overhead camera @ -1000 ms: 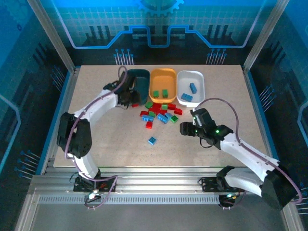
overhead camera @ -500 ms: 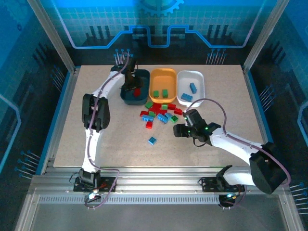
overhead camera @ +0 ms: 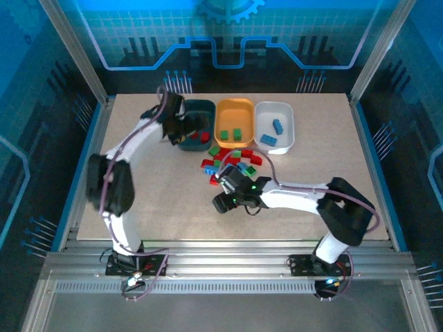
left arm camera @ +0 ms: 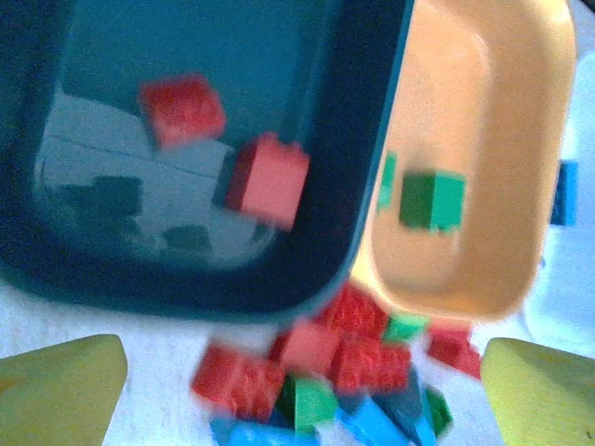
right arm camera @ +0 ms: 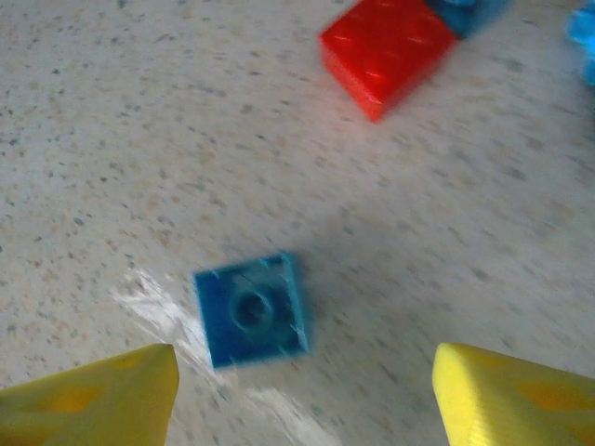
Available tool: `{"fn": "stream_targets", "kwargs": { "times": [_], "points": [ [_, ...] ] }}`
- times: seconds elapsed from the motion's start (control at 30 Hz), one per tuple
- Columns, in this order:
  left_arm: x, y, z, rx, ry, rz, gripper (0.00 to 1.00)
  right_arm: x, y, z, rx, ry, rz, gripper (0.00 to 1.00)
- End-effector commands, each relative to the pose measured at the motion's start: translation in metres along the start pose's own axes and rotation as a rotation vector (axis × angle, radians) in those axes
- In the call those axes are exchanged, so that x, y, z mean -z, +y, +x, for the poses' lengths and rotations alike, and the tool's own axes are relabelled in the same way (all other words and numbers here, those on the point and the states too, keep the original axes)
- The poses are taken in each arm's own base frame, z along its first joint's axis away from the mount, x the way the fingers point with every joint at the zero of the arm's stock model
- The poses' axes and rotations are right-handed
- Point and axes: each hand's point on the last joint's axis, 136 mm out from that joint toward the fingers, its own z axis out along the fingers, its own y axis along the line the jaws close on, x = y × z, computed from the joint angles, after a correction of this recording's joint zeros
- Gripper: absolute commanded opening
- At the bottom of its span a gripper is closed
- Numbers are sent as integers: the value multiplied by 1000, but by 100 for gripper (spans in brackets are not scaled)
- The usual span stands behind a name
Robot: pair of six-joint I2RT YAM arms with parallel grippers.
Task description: Sort the legos into containers by color
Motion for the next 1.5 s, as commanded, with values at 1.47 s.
{"fn": "stream_targets", "kwargs": {
  "times": [1.47],
  "points": [
    [76, 106, 222, 335, 70, 295, 99, 99, -229, -135, -449, -268, 305, 34]
  ]
}}
